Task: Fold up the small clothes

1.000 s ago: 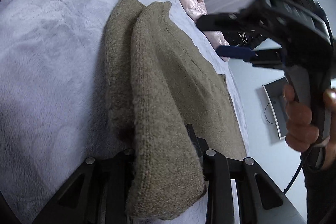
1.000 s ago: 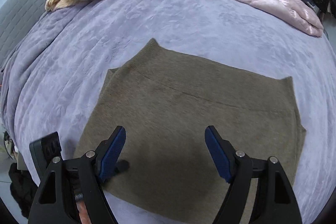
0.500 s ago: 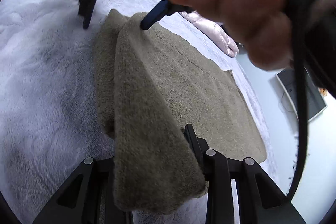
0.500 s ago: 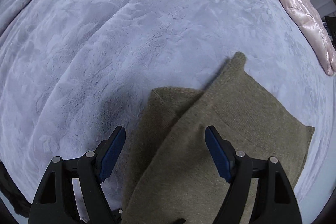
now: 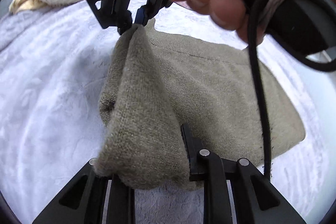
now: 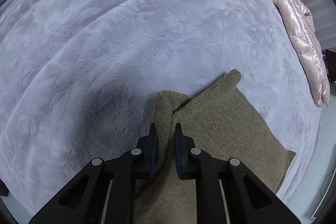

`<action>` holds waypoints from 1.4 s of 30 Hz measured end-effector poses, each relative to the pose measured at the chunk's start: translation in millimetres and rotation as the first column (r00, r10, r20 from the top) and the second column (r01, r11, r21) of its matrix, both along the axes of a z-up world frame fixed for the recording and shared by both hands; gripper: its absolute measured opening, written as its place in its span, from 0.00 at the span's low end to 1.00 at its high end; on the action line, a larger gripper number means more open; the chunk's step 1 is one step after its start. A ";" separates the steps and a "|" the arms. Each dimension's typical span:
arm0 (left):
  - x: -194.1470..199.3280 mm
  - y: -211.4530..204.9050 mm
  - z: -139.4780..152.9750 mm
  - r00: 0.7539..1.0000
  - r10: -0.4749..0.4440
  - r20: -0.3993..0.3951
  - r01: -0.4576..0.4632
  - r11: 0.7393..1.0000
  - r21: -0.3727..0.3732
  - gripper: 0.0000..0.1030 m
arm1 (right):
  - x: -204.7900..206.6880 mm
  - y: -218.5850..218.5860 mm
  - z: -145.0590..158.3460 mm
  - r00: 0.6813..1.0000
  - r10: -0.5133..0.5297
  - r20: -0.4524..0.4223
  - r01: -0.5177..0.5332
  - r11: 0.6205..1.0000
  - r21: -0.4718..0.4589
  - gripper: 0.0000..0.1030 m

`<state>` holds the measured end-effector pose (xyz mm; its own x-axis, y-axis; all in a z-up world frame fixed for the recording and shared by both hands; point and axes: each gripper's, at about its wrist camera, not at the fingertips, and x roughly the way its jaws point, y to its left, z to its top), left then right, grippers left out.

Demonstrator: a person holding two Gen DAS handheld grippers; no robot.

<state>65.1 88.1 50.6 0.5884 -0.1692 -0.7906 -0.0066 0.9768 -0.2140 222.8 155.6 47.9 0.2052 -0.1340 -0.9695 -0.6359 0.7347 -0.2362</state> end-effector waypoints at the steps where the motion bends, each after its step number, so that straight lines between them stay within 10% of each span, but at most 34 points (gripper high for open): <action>1: 1.3 -5.1 3.1 1.000 0.001 -0.002 -0.001 0.999 0.037 0.22 | -2.6 -3.6 5.4 1.000 0.011 0.006 -0.011 1.000 0.017 0.14; 14: 7.4 -105.3 31.8 0.999 -0.054 -0.007 0.053 0.919 0.391 0.21 | 4.9 -86.7 70.6 0.999 0.012 0.052 -0.024 0.972 0.232 0.14; 30: 14.5 -170.8 68.3 0.977 -0.208 -0.038 0.202 0.869 0.451 0.21 | 13.2 -222.0 117.4 0.992 -0.095 0.087 0.048 0.898 0.437 0.14; 42: 13.3 -260.6 59.6 0.942 -0.325 -0.088 0.319 0.778 0.541 0.21 | 23.2 -316.0 108.4 0.988 -0.134 0.078 0.080 0.871 0.485 0.14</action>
<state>78.4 -172.6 110.2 0.5848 0.1020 -0.8047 0.3287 0.8772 0.3500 246.0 -160.5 156.3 0.3212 0.3140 -0.8934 -0.5378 0.8370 0.1008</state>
